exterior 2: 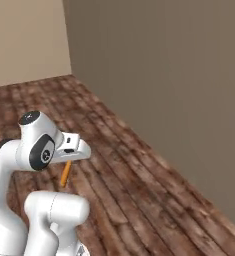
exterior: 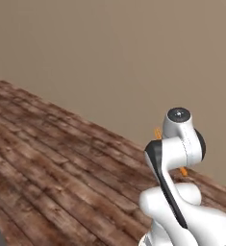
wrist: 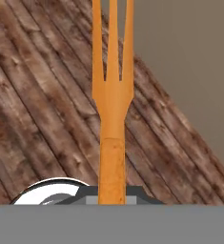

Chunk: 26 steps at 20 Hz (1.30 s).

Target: Take the fork and place it on the left side of the plate. Then take the spoon and place it on the right side of the plate. Make sure they're directly next to the plate.

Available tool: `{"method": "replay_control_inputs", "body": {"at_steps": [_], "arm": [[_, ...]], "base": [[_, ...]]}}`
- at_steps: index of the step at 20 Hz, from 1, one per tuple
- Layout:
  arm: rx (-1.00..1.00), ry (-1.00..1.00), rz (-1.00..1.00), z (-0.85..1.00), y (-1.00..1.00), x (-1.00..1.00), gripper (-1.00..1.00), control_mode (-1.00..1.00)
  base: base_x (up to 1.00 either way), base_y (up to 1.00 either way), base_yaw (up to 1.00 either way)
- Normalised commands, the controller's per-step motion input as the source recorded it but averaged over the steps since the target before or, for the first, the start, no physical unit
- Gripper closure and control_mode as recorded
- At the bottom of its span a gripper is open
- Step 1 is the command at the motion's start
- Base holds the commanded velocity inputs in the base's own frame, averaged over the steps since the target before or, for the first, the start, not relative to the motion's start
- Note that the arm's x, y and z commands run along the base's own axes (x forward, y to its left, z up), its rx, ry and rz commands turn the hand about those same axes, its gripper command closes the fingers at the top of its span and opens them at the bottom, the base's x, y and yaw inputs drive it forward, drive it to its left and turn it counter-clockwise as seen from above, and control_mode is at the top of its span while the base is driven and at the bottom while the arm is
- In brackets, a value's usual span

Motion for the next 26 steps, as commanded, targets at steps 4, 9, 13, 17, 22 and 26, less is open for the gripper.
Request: {"method": "replay_control_inputs", "body": {"at_steps": [4,9,13,17,22,26], "arm": [[0.00,0.00,0.00,0.00,0.00,0.00,1.00,1.00],[0.00,0.00,0.00,0.00,0.00,0.00,1.00,1.00],[0.00,0.00,0.00,0.00,0.00,0.00,1.00,1.00],[0.00,0.00,0.00,0.00,0.00,0.00,1.00,1.00],[0.00,0.00,0.00,0.00,0.00,0.00,1.00,1.00],[0.00,0.00,0.00,0.00,0.00,0.00,1.00,1.00]], "base": [[1.00,0.00,0.58],[1.00,-0.04,0.46],[1.00,-0.20,0.37],[1.00,-0.39,0.32],[1.00,-0.48,0.28],[1.00,-0.46,0.24]]}}
